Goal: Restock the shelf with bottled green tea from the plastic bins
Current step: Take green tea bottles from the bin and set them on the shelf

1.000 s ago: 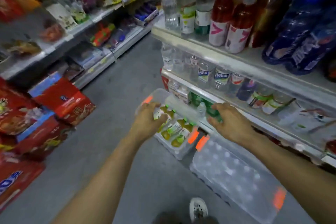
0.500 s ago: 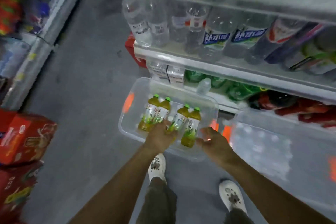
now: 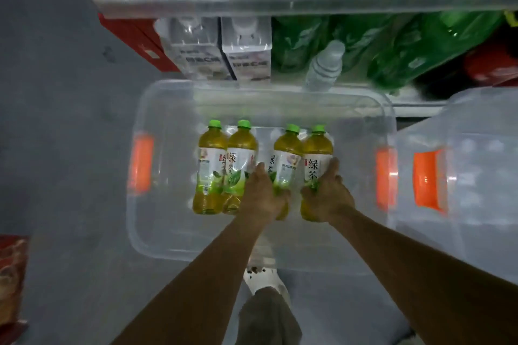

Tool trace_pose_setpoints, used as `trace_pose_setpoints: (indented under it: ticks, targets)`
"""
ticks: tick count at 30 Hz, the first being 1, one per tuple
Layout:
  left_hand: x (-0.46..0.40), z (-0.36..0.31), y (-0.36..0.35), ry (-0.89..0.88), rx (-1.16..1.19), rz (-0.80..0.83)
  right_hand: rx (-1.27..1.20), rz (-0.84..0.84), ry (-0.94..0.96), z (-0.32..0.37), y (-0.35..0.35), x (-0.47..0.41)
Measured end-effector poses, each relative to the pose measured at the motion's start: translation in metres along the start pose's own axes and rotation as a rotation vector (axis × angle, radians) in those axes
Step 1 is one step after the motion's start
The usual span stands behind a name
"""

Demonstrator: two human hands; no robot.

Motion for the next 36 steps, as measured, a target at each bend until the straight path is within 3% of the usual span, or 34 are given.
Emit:
trace_pose_setpoints:
  ticks: [6,9,15,23,29,32,36]
  targets:
    - [-0.015,-0.004,-0.024,-0.109,-0.221,-0.003,-0.044,-0.02,-0.094,-0.014,-0.022,-0.02]
    - [-0.014,-0.009,-0.018,-0.104,-0.206,-0.024,-0.078,0.015,-0.131,-0.007,-0.01,-0.016]
    - [0.023,-0.026,0.022,0.194,0.293,0.027,-0.238,0.077,-0.216,0.007,0.047,0.023]
    - [0.138,-0.063,0.086,0.314,0.877,0.105,-0.601,0.214,-0.15,-0.009,0.161,0.104]
    - [0.233,-0.183,0.11,0.066,1.068,0.351,-0.819,0.189,0.064,-0.044,0.298,0.159]
    - [0.288,-0.261,0.111,-0.02,1.108,0.316,-0.929,0.109,0.155,-0.067,0.372,0.187]
    - [0.367,-0.353,0.094,-0.01,1.129,0.249,-1.042,-0.041,0.278,-0.108,0.472,0.23]
Point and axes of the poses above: each hand's wrist, its own x-axis away from the middle knuckle, its own y-axis out of the back of the hand, z = x × y, the point moved 4 cm from there along -x, towards the middle knuckle, and after that the axes turned 14 degrees about -z, right-handed, at the moved point
